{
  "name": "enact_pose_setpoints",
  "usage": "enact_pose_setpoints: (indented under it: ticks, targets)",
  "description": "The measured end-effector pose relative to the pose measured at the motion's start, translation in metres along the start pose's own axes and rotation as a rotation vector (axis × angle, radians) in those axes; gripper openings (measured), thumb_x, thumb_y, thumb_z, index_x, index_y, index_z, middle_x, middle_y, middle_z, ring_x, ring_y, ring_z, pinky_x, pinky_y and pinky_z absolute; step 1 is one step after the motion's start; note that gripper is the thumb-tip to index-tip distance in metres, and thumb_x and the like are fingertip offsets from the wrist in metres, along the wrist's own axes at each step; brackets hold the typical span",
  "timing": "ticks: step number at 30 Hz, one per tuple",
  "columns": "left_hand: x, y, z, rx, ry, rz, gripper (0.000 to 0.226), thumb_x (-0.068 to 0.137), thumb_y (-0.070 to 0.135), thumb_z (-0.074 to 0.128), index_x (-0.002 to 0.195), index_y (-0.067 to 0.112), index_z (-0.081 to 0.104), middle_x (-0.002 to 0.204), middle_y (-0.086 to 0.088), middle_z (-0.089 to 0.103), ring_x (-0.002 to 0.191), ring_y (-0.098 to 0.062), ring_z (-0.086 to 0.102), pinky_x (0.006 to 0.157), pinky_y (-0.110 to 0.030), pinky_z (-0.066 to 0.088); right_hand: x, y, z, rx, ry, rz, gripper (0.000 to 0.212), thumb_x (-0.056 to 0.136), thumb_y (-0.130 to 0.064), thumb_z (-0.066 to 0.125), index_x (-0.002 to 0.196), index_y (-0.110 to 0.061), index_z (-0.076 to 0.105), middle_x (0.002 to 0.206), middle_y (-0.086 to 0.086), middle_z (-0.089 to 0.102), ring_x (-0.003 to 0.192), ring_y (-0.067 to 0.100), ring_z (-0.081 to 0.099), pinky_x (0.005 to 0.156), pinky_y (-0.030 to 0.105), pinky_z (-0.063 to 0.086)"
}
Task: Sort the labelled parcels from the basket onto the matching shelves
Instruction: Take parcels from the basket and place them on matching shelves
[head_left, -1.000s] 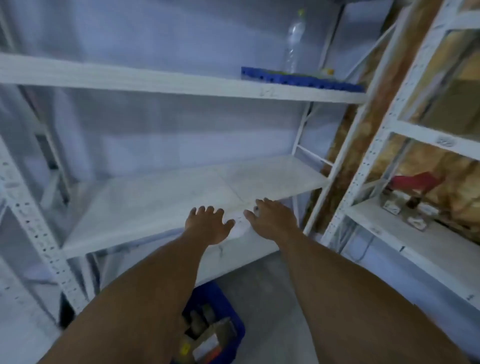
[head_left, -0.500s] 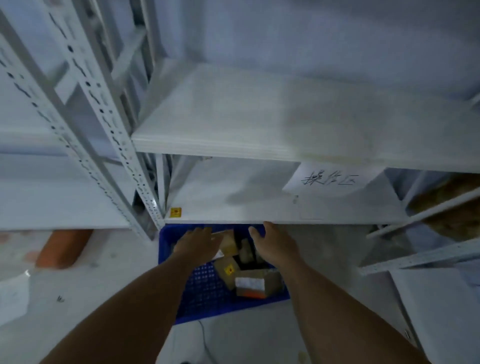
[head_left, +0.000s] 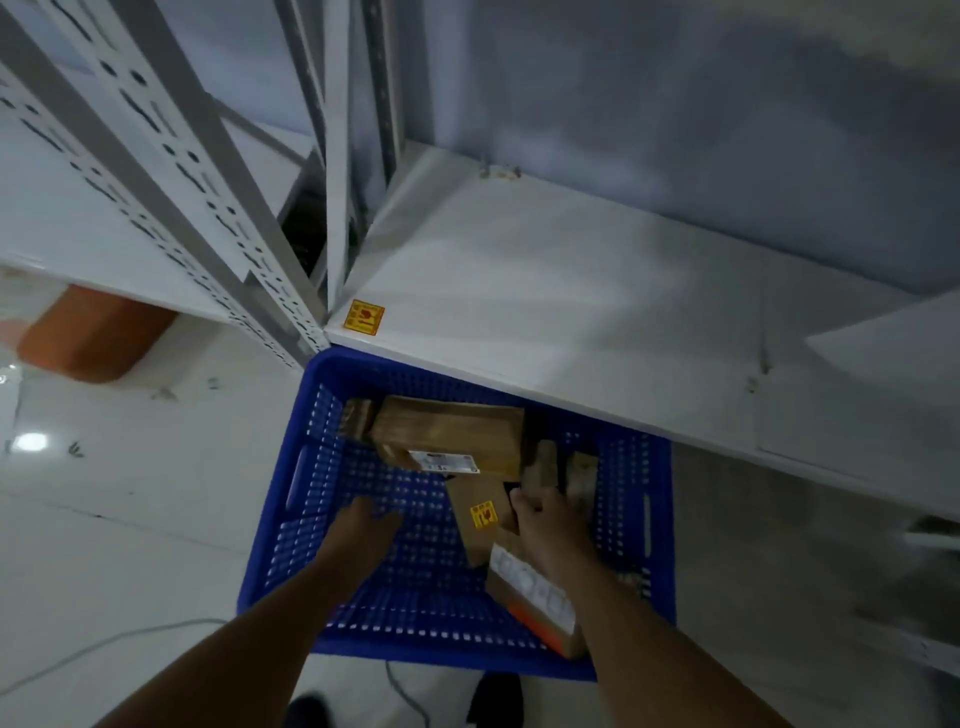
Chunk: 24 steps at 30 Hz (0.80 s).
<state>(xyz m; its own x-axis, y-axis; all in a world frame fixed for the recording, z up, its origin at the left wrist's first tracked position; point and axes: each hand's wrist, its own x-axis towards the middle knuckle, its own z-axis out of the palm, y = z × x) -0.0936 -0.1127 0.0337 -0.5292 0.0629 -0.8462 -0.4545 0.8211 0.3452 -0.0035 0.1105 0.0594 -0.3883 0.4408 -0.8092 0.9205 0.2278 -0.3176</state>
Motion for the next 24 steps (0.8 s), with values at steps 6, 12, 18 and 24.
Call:
enact_pose_setpoints:
  ticks: [6, 12, 18, 24]
  targets:
    - [0.129, -0.003, 0.027, -0.292, 0.162, -0.063, 0.065, 0.102, 0.047, 0.053, 0.149, 0.004, 0.038, 0.126, -0.020, 0.059, 0.092, -0.035, 0.065, 0.064, -0.039, 0.051, 0.134, 0.013, 0.034, 0.112, 0.054, -0.030, 0.061, 0.103, -0.058, 0.043, 0.153, -0.023, 0.038, 0.138, 0.009, 0.059, 0.110, 0.026, 0.061, 0.096, 0.040, 0.051]
    - [0.199, -0.013, 0.056, -0.637, 0.159, -0.086, 0.094, 0.087, 0.075, 0.056, 0.159, 0.024, 0.026, 0.162, -0.007, 0.032, 0.141, -0.037, 0.041, 0.104, -0.053, 0.043, 0.197, 0.031, 0.057, 0.410, 0.101, 0.039, 0.074, 0.097, -0.062, 0.056, 0.158, -0.026, 0.033, 0.146, 0.006, 0.054, 0.128, 0.032, 0.055, 0.113, 0.052, 0.042]
    - [0.221, -0.002, 0.060, -0.814, 0.143, -0.069, 0.061, 0.102, 0.035, 0.059, 0.156, 0.021, 0.034, 0.155, -0.005, 0.044, 0.135, -0.033, 0.048, 0.097, -0.045, 0.042, 0.211, 0.037, 0.073, 0.562, 0.045, 0.129, 0.076, 0.087, -0.077, 0.055, 0.152, -0.039, 0.043, 0.146, 0.001, 0.053, 0.122, 0.025, 0.053, 0.106, 0.046, 0.042]
    - [0.233, 0.011, 0.050, -0.929, 0.193, -0.102, 0.066, 0.102, 0.026, 0.061, 0.156, 0.015, 0.026, 0.153, -0.010, 0.042, 0.129, -0.033, 0.049, 0.097, -0.043, 0.042, 0.216, 0.030, 0.087, 0.492, 0.130, 0.104, 0.083, 0.082, -0.082, 0.052, 0.148, -0.032, 0.047, 0.140, 0.007, 0.059, 0.122, 0.032, 0.058, 0.109, 0.054, 0.045]
